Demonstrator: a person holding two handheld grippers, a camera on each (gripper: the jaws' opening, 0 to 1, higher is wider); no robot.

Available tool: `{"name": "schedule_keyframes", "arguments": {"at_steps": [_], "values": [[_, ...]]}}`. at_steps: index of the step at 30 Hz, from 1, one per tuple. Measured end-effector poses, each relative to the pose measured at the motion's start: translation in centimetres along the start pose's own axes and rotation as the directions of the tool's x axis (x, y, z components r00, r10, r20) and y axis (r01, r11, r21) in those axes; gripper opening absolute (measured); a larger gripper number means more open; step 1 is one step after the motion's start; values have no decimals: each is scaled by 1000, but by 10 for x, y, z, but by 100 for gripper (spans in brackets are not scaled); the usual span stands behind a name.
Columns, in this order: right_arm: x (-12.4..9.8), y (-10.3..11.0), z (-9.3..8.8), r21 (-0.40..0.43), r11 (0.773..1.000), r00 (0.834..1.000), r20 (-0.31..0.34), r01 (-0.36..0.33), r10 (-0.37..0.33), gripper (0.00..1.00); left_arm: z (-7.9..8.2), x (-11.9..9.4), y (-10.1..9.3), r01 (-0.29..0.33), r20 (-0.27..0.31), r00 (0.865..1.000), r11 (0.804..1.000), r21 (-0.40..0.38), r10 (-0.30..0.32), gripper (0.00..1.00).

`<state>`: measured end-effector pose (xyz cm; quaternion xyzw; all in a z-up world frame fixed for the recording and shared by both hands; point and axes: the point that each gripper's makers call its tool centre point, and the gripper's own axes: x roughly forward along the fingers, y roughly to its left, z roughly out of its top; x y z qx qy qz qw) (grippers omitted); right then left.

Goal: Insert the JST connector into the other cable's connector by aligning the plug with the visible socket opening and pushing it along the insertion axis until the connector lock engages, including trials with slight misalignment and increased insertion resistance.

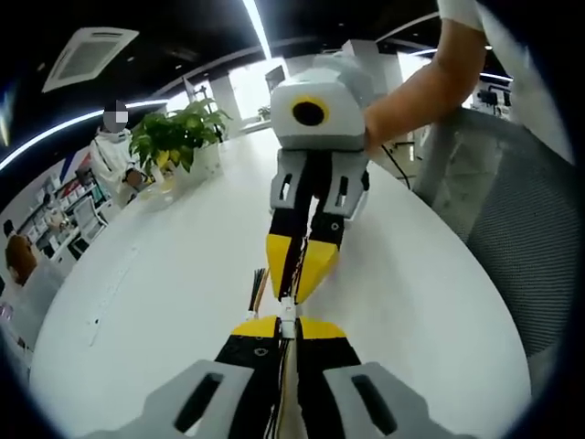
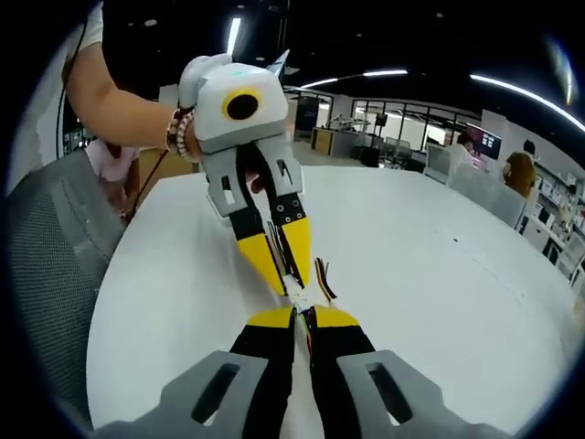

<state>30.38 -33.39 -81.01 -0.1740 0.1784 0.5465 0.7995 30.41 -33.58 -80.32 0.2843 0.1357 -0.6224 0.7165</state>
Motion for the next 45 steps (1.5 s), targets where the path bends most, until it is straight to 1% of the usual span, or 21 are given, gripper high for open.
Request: {"name": "schedule_keyframes", "arguments": {"at_steps": [3, 7, 14, 15, 16, 17, 18, 19, 20, 21, 22, 23, 24, 26, 28, 30, 37, 45], "values": [[1, 1, -1, 3, 1000, 1000, -8, 1, -1, 3, -2, 0, -1, 1, -9, 1000, 1000, 6, -1, 0], [2, 2, -2, 35, 999, 1000, -7, 0, 0, 2, -3, 1, -2, 6, -10, 1000, 1000, -2, -6, 0], [3, 3, -7, 47, 999, 1000, -19, -4, 4, 2, -5, 4, -5, 15, -18, 1000, 1000, 4, -15, 0], [4, 4, -6, 58, 998, 1000, -13, -7, 8, 2, 0, 5, -6, 18, 9, 1000, 1000, -9, -18, 0], [8, 12, 3, 105, 994, 998, 45, -42, 38, 3, 28, 6, -11, 61, 165, 985, 996, -60, -51, 0], [11, 13, -1, 114, 993, 1000, 8, -14, 13, 2, 37, 3, -11, 80, 188, 981, 988, -133, -54, 0], [14, 12, -5, -69, 998, 999, -43, -15, 12, 2, 43, 5, 2, 5, 189, 982, 999, -40, 3, 0], [15, 18, -6, -188, 981, 996, -76, -56, 42, 2, 39, 7, 15, -78, 140, 987, 997, -13, 79, 0], [17, 22, -5, -91, 995, 998, -58, -38, 33, 2, 36, 12, 11, -45, 104, 994, 999, -11, 46, 0], [18, 22, -6, -68, 997, 998, -53, -43, 39, 2, 39, 12, 9, -23, 133, 991, 999, -22, 26, 0], [18, 22, -9, -62, 997, 998, -61, -37, 33, 2, 40, 11, 11, -19, 143, 989, 999, -35, 24, 0], [17, 20, -12, -74, 997, 997, -74, -34, 28, 2, 36, 11, 11, -21, 125, 992, 999, -28, 24, 0], [13, 18, -13, -66, 997, 997, -70, -31, 27, 2, 31, 10, 12, -23, 103, 994, 999, -26, 25, 0], [11, 14, -10, -48, 999, 998, -53, -20, 17, 2, 22, 8, 9, -12, 88, 996, 999, -40, 16, 0], [9, 10, -7, -38, 999, 999, -43, -9, 8, 2, 11, 7, 7, -16, 55, 998, 999, -42, 18, 0], [9, 9, -5, -34, 999, 999, -32, -4, 3, 2, 5, 7, 3, -5, 41, 999, 999, -46, 7, 0], [9, 7, -8, -37, 999, 999, -41, -1, 0, 2, 1, 8, -2, 1, 30, 1000, 999, -49, 0, 0], [5, -1, -7, -18, 1000, 999, -30, 18, -19, 2, -5, 6, 2, -9, 19, 1000, 998, -61, 10, 0]]}}
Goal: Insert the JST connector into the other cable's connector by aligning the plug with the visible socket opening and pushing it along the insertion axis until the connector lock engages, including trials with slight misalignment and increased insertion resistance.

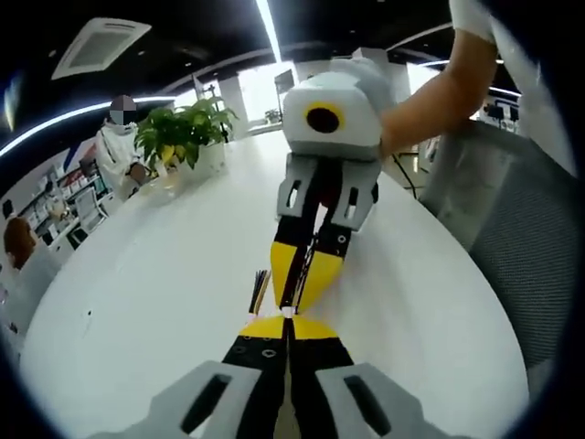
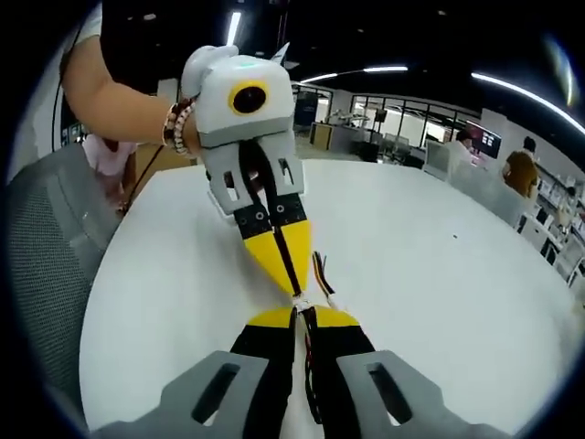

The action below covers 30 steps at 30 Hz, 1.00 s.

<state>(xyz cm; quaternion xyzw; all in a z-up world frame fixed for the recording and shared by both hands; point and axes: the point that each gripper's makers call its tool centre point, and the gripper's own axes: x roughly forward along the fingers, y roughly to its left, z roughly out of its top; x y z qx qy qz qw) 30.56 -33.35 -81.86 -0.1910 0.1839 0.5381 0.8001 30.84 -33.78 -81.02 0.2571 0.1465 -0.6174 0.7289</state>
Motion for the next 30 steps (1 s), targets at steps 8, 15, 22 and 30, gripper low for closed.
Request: {"name": "schedule_keyframes", "arguments": {"at_steps": [8, 15, 22, 30], "values": [[0, -1, -3, -1, 1000, 1000, -8, 2, -2, 2, -8, -4, 1, -14, -17, 1000, 1000, -22, 14, 0], [-2, -3, -2, 2, 1000, 1000, -4, 6, -6, 2, -15, -8, 4, -38, -44, 998, 999, -23, 37, 4], [-2, -3, -3, 5, 1000, 1000, 0, -1, 1, 2, -27, -5, 1, -30, -76, 997, 999, -24, 28, 6], [0, 2, -9, 9, 1000, 1000, -11, -21, 22, 3, -31, -1, -3, -21, -89, 996, 1000, -16, 20, 5]]}}
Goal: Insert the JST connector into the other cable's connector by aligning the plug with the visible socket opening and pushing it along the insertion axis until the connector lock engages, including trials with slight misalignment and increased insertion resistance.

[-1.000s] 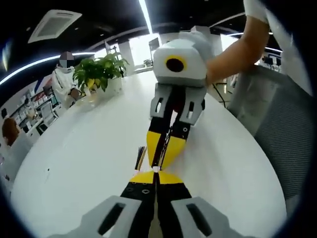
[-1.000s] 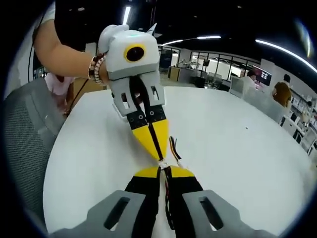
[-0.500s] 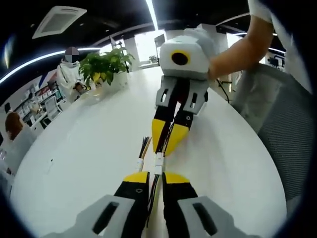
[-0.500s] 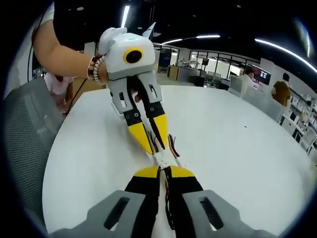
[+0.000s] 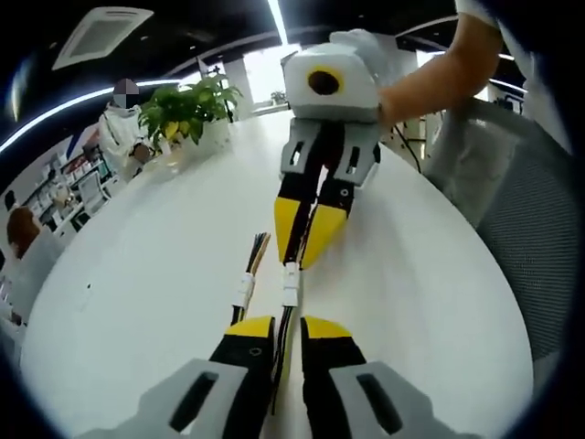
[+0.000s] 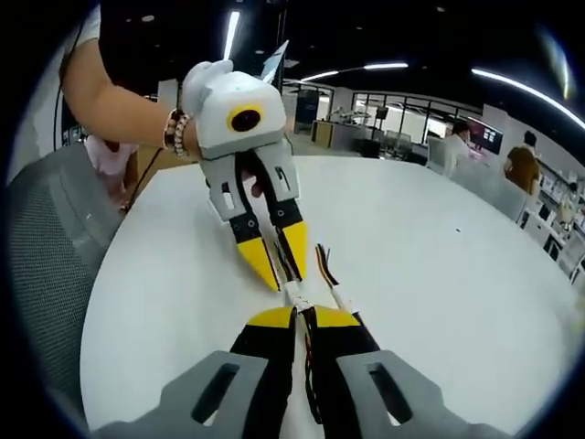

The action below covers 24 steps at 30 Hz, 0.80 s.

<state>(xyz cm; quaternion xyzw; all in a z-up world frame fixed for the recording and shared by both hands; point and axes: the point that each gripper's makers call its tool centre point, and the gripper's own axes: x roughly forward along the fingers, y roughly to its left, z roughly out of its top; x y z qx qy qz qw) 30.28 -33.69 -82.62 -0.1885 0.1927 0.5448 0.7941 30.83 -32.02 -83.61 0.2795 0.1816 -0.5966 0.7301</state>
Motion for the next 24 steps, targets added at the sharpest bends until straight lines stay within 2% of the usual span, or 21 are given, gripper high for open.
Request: {"name": "schedule_keyframes", "arguments": {"at_steps": [6, 24], "values": [[1, 3, -3, 2, 1000, 1000, -7, -10, 10, 3, -1, 0, -2, 8, 3, 1000, 1000, -1, -8, 0], [2, 1, -5, 15, 1000, 1000, -1, -4, 4, 3, -3, 1, 0, 6, 1, 1000, 1000, -5, -6, 0]]}}
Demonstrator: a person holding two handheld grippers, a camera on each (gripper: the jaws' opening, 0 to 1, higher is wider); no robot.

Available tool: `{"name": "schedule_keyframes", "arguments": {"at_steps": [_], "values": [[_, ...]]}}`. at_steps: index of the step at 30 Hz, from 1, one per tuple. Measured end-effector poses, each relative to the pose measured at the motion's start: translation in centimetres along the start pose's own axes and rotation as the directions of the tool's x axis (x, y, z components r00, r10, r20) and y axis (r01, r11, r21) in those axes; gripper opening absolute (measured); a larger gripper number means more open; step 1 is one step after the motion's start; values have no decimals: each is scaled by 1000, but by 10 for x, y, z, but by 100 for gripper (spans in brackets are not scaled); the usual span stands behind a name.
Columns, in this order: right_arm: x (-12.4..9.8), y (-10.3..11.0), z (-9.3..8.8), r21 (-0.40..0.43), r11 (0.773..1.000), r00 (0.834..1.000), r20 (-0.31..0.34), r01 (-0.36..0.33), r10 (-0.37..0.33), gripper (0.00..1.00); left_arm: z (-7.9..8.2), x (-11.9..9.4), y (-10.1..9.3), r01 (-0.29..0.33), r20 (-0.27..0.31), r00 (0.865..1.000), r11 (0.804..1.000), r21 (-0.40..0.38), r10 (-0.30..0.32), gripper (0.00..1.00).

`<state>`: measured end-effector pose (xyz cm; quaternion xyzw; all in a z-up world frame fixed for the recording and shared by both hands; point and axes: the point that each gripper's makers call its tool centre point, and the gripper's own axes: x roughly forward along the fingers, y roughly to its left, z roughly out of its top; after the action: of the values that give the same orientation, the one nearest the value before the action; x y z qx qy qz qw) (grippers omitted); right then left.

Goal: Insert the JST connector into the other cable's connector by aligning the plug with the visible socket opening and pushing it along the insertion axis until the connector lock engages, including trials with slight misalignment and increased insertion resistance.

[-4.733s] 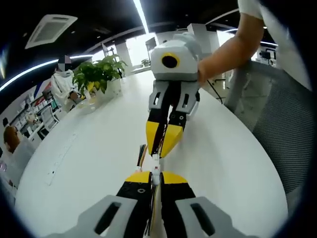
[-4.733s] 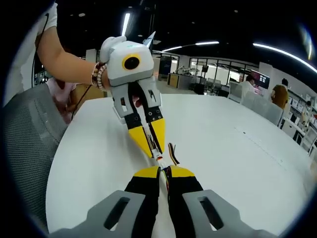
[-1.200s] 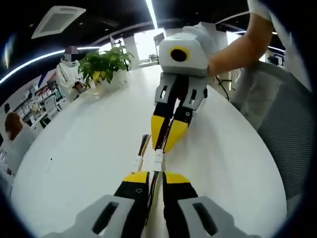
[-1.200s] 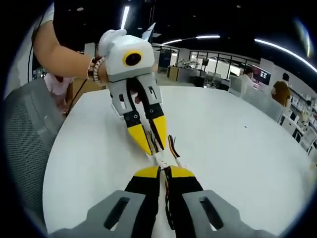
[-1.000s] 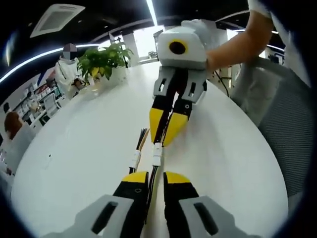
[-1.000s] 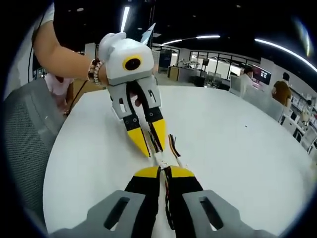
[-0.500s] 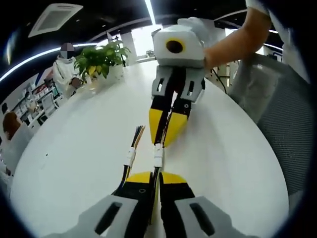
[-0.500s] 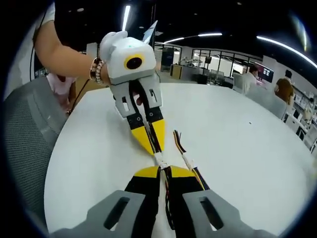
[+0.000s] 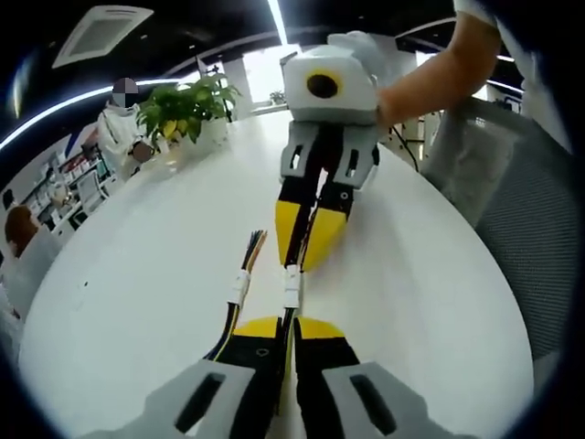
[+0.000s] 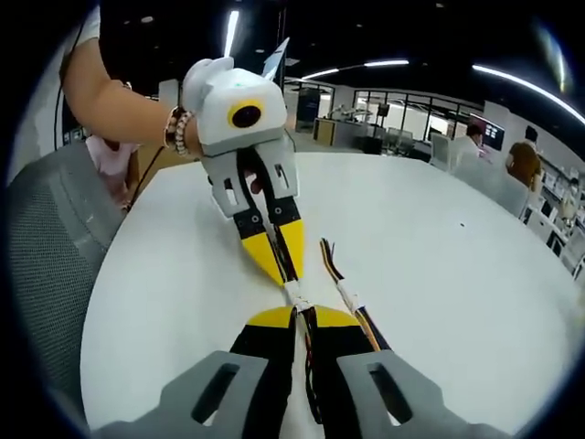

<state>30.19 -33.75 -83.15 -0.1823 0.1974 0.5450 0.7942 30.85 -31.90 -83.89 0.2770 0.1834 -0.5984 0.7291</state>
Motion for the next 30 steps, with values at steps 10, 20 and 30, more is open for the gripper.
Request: {"name": "schedule_keyframes", "arguments": {"at_steps": [10, 20, 30], "values": [[6, -11, -6, -32, 999, 1000, 12, 27, -26, 3, -1, 5, 9, -17, 13, 1000, 1000, -22, 17, 0], [11, -17, -11, -54, 998, 999, 19, 37, -36, 3, -4, 7, 15, -23, 6, 1000, 999, -29, 23, 0], [8, -25, -17, -42, 997, 998, 8, 66, -66, 4, -3, 9, 14, -21, 19, 1000, 999, -46, 21, 0]]}}
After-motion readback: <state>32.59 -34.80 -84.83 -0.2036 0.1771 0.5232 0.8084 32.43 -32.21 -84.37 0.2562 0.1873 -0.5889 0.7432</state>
